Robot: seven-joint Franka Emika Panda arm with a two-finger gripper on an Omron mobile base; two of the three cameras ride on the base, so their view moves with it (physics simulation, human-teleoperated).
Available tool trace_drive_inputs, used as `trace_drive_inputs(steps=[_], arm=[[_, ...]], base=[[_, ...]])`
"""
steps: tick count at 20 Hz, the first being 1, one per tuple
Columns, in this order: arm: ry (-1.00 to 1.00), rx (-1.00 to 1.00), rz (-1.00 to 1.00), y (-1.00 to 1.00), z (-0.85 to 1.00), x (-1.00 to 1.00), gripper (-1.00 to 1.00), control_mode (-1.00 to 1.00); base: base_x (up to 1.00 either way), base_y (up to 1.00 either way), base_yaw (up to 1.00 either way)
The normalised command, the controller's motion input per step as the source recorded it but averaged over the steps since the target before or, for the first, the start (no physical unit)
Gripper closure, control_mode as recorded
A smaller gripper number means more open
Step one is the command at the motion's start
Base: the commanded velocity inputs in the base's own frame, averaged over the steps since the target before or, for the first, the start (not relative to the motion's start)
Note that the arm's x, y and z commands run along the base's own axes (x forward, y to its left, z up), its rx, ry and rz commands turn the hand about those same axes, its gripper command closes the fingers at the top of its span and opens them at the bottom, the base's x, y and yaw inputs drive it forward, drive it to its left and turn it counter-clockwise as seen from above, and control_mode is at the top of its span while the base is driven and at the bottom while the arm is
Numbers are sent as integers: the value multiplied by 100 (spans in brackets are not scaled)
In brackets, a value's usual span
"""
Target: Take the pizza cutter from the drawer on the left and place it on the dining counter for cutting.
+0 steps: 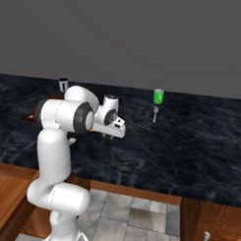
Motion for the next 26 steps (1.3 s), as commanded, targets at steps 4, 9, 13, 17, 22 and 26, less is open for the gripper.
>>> trace_drive_inputs(steps=[4,9,13,17,22,26], arm=[[0,0,0,0,-22,0,100,-100],[0,0,0,0,-16,0,100,-100],[0,0,0,0,-3,0,100,-100],[0,0,0,0,0,0,-100,-100],[0,0,0,0,0,0,-100,-100],[1,0,0,0,1,0,-100,-100]], base=[[0,0,0],[0,0,0],[0,0,0],[0,0,0],[0,0,0],[0,0,0]])
